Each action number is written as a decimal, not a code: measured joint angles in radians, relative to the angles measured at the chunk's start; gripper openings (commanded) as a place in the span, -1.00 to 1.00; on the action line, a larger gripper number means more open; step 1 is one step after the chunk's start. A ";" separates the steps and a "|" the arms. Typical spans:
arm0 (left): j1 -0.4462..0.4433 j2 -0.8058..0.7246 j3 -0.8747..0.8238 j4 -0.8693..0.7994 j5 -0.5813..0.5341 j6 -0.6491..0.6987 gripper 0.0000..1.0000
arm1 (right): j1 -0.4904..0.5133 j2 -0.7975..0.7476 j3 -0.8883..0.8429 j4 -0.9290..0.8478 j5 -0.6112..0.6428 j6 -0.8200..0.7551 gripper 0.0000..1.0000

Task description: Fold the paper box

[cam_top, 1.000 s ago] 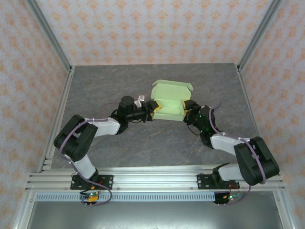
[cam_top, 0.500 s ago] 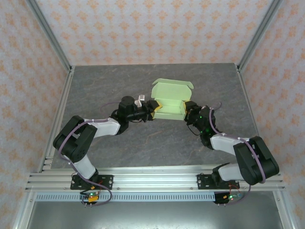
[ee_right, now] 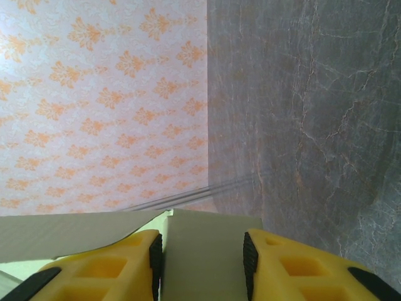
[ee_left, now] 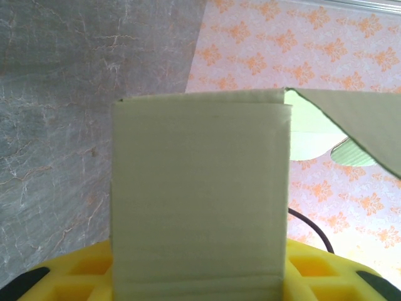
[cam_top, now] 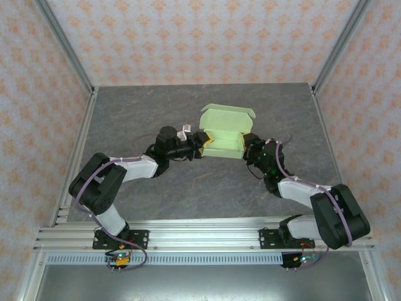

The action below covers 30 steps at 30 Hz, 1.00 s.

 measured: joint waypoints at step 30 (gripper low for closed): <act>-0.001 0.003 0.000 -0.059 -0.024 0.003 -0.20 | 0.038 0.069 0.030 -0.026 0.050 -0.096 -0.45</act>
